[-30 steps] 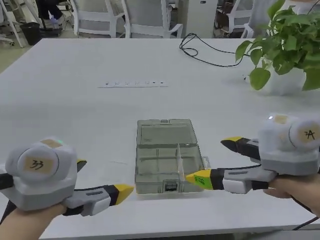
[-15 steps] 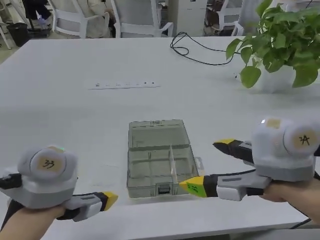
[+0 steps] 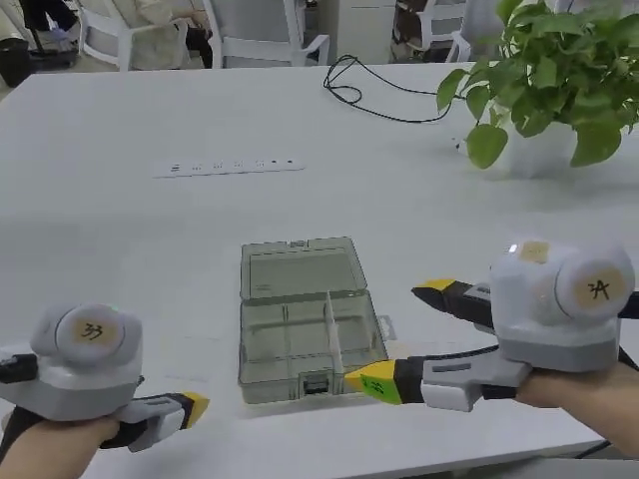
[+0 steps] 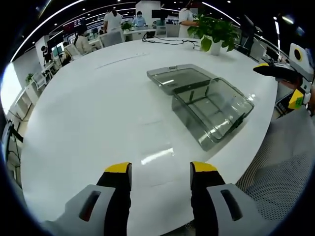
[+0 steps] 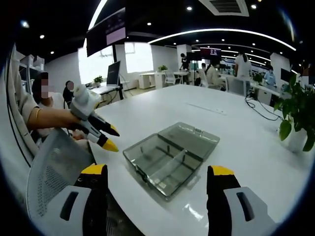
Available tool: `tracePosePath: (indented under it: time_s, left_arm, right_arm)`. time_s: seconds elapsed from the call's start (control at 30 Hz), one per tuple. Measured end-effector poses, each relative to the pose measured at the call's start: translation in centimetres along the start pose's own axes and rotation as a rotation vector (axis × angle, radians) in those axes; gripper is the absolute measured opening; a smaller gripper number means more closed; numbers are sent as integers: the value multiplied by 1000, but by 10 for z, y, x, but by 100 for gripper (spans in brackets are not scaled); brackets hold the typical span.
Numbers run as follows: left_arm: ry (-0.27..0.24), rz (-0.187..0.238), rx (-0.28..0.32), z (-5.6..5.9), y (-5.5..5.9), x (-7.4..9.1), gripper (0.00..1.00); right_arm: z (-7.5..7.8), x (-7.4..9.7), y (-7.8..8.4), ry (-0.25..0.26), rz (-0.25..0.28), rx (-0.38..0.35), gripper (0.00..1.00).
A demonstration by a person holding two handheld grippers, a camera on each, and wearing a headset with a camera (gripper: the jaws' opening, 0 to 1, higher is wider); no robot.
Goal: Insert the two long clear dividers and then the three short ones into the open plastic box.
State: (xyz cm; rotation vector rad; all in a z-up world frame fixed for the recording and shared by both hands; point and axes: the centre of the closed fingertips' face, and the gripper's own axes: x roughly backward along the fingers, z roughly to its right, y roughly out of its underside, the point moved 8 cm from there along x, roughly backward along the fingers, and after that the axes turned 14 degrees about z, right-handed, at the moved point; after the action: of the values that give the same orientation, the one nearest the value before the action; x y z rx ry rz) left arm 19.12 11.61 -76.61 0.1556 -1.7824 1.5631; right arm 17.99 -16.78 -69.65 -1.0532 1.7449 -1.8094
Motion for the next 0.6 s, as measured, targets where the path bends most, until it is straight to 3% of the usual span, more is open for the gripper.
tracePosePath:
  time_s: [0.3,0.53,0.57,0.6]
  left_arm:
    - [-6,-34,24,-2,2,-10,41]
    - [-7,-97,8,-3,10,-17,39]
    - [-20,-79,-13,-3,6,-18,38]
    - [-13,-92,-15,-3,5,-19,38]
  right_arm:
    - [4,-3,-1,9,4,0,82]
    - [6,-5,1,14,1,4,81]
    - [6,-5,1,14,0,3,81]
    - [5,-6,1,13,1,5,81]
